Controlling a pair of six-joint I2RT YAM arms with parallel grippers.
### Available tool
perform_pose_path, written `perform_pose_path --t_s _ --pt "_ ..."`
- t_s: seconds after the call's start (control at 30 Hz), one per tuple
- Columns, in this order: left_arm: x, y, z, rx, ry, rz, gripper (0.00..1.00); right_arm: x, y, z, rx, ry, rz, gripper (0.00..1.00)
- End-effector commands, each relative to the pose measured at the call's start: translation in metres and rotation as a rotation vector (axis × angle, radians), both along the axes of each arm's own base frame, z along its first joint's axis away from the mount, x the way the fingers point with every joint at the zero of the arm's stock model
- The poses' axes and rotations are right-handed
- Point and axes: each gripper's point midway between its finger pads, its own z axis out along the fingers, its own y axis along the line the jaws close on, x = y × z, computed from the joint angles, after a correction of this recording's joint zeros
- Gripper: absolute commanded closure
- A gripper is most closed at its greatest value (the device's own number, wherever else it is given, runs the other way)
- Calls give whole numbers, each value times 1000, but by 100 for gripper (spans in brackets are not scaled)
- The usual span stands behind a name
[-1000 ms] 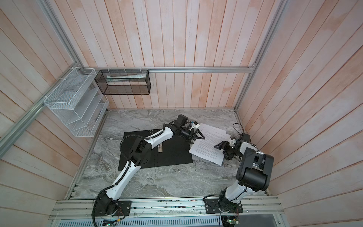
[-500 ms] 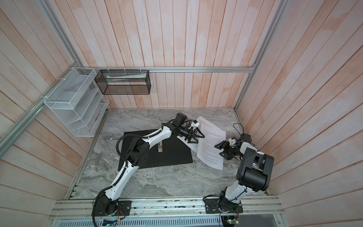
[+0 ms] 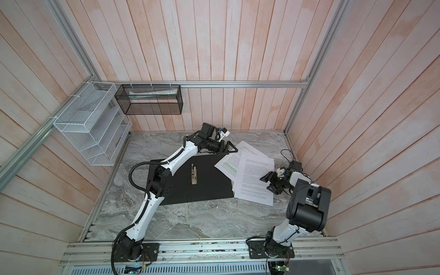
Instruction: Put the files into the folder
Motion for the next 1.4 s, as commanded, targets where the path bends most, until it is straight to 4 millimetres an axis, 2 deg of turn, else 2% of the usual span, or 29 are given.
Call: perform_pose_path --t_s 0.0,0.17,0.3,0.43,0.7,1.03,1.37 --pt "17 7 -14 100 -125 44 0 10 -15 24 -103 -54 -35 32" --pt "30 9 -44 141 -166 66 0 8 -38 38 -238 -50 -98 32" --pt "32 11 -61 175 -191 54 0 5 -45 37 -280 -29 -122 31" --pt "25 12 -76 207 -206 2 0 1 -48 29 -293 -7 -144 31" --pt "24 27 -112 329 -158 43 0 -8 -45 2 -271 57 -149 30" --pt "9 29 -128 367 -100 14 0 -9 -42 -9 -252 84 -141 29" --pt "-16 38 -142 440 -31 -41 0 -12 -33 -34 -229 147 -108 28"
